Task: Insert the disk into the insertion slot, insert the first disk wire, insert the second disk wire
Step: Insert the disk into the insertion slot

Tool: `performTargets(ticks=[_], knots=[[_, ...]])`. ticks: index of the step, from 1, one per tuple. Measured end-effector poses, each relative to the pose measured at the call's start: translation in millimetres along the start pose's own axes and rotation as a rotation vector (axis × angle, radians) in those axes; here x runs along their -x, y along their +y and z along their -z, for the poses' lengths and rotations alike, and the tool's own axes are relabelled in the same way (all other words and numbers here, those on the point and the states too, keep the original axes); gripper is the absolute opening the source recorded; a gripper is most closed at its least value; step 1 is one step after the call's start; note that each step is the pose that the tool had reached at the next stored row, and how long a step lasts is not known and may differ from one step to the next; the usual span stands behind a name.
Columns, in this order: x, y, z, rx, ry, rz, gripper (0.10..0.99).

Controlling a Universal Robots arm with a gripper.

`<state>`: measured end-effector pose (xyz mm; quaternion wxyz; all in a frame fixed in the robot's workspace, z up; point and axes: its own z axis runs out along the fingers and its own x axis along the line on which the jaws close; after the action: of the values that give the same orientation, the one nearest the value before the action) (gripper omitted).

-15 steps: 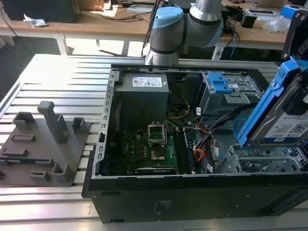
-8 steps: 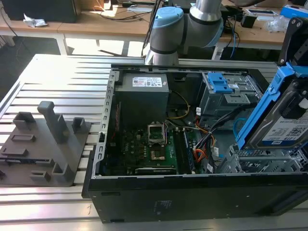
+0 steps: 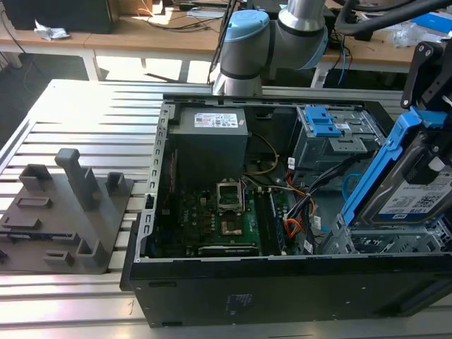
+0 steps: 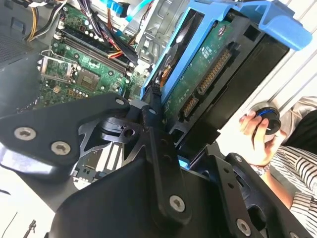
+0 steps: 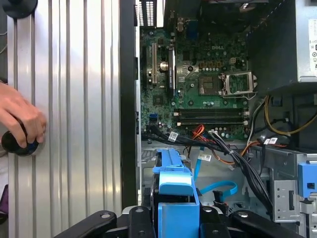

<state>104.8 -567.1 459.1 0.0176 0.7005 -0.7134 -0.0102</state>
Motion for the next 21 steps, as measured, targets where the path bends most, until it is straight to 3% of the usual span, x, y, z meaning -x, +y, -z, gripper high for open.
performTargets(ticks=[6, 14, 21], knots=[[1.7, -2.0, -7.8, 0.001, 0.0, 0.0, 0.361], [17.1, -17.4, -18.0, 0.004, 0.0004, 0.0, 0.361], [20.6, -25.0, -27.9, 0.007, 0.0009, 0.0, 0.361]])
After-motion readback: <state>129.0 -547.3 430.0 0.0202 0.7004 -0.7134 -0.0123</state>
